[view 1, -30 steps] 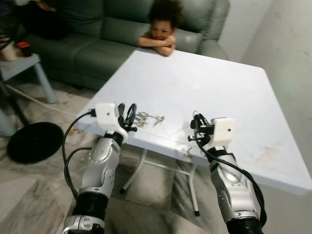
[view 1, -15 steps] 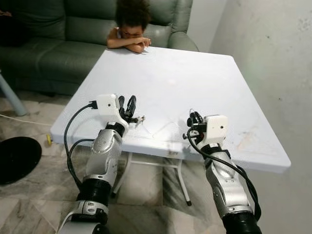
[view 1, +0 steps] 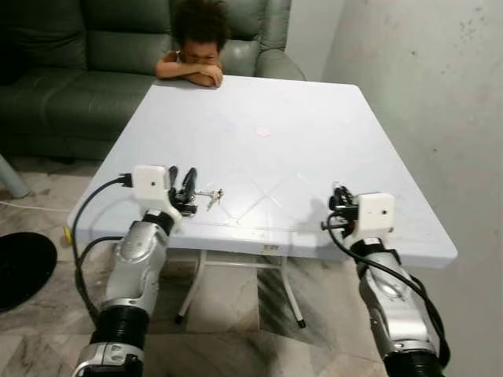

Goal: Hang keys on a hook

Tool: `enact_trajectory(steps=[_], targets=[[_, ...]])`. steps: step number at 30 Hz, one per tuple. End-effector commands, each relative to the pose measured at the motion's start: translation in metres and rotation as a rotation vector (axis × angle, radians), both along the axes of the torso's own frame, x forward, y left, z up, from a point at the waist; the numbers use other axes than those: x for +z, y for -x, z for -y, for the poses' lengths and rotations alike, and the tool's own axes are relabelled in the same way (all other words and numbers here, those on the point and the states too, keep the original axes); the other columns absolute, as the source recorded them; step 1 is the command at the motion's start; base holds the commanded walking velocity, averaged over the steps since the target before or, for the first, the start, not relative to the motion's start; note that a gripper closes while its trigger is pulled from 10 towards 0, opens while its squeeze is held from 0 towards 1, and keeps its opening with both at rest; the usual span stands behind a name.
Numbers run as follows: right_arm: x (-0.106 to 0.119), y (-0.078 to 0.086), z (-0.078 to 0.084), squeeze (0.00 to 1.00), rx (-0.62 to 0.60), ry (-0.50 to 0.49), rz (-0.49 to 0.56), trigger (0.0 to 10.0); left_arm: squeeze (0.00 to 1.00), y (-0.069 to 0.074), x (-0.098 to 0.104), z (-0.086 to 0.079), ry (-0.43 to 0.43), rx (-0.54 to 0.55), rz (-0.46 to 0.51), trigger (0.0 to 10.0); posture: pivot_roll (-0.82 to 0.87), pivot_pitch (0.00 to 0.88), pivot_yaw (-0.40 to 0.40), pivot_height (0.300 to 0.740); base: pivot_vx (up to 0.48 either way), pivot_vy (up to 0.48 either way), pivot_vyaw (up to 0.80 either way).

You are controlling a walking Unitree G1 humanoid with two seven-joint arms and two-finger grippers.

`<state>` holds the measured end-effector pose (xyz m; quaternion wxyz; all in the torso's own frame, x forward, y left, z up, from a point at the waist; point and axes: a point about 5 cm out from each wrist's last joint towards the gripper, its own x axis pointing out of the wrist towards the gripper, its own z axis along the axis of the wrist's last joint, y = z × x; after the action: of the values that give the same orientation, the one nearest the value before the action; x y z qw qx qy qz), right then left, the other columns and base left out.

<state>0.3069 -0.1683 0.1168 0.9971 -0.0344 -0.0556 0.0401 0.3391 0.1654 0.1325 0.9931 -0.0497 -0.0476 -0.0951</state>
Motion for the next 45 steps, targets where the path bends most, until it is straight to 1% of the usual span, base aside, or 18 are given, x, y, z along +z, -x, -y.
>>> enact_trajectory(steps=[1, 2, 4, 9, 12, 14, 15, 16, 18, 24, 27, 38, 42, 45], targets=[[0.003, -0.001, 0.005, 0.0, -0.01, 0.005, 0.015, 10.0, 0.0, -0.001, 0.005, 0.0, -0.003, 0.0, 0.01, 10.0, 0.08, 0.0, -0.033, 0.74, 0.0, 0.0, -0.63], [0.004, -0.002, 0.007, 0.0, -0.016, 0.0, 0.016, 10.0, 0.0, -0.003, 0.008, -0.002, 0.015, 0.025, 0.017, 10.0, 0.08, 0.0, -0.033, 0.74, 0.0, 0.0, -0.64], [0.005, -0.002, 0.006, 0.0, -0.017, 0.0, 0.017, 10.0, 0.0, -0.004, 0.01, -0.002, 0.023, 0.032, 0.018, 10.0, 0.08, 0.0, -0.033, 0.74, 0.0, 0.0, -0.64], [0.006, -0.003, -0.004, 0.0, -0.003, -0.011, 0.024, 10.0, 0.0, -0.006, 0.011, 0.007, 0.028, 0.019, 0.018, 10.0, 0.08, 0.0, -0.03, 0.74, 0.0, 0.0, -0.64], [0.006, -0.003, -0.006, 0.0, 0.001, -0.013, 0.024, 10.0, 0.0, -0.006, 0.011, 0.01, 0.034, 0.013, 0.021, 10.0, 0.08, 0.0, -0.032, 0.74, 0.0, 0.0, -0.64], [0.004, -0.002, -0.009, 0.0, 0.007, -0.017, 0.019, 10.0, 0.0, -0.006, 0.012, 0.016, 0.038, 0.004, 0.023, 10.0, 0.08, 0.0, -0.037, 0.74, 0.0, 0.0, -0.64], [0.004, -0.002, -0.009, 0.0, 0.007, -0.017, 0.019, 10.0, 0.0, -0.006, 0.012, 0.016, 0.038, 0.004, 0.023, 10.0, 0.08, 0.0, -0.037, 0.74, 0.0, 0.0, -0.64], [0.003, -0.001, -0.012, 0.0, 0.014, -0.02, 0.015, 10.0, 0.0, -0.006, 0.012, 0.023, 0.039, -0.01, 0.028, 10.0, 0.08, 0.0, -0.037, 0.74, 0.0, 0.0, -0.64], [0.003, 0.0, -0.012, 0.0, 0.016, -0.022, 0.016, 10.0, 0.0, -0.006, 0.012, 0.027, 0.045, -0.021, 0.03, 10.0, 0.08, 0.0, -0.037, 0.74, 0.0, 0.0, -0.63], [0.0, 0.001, -0.011, 0.0, 0.013, -0.025, 0.009, 10.0, 0.0, -0.004, 0.01, 0.024, 0.038, -0.021, 0.025, 10.0, 0.08, 0.0, -0.041, 0.74, 0.0, 0.0, -0.64], [0.002, 0.003, -0.013, 0.0, 0.04, -0.048, 0.03, 10.0, 0.0, -0.004, 0.01, 0.021, 0.032, -0.016, 0.024, 10.0, 0.08, 0.0, -0.043, 0.74, 0.0, 0.0, 0.0], [0.006, 0.004, -0.014, 0.0, 0.073, -0.023, 0.054, 10.0, 0.0, -0.003, 0.01, 0.025, 0.049, -0.01, 0.03, 10.0, 0.09, 0.0, -0.06, 0.74, 0.0, 0.0, 0.0], [0.005, -0.002, -0.009, 0.0, 0.046, -0.019, 0.022, 10.0, 0.0, -0.005, 0.011, 0.024, 0.066, 0.004, 0.031, 10.0, 0.09, 0.0, -0.065, 0.74, 0.0, 0.0, 0.0], [0.009, -0.006, -0.009, 0.0, 0.047, -0.038, 0.024, 10.0, 0.0, -0.008, 0.012, 0.022, 0.073, 0.022, 0.022, 10.0, 0.09, 0.0, -0.068, 0.74, 0.0, 0.0, -0.68]])
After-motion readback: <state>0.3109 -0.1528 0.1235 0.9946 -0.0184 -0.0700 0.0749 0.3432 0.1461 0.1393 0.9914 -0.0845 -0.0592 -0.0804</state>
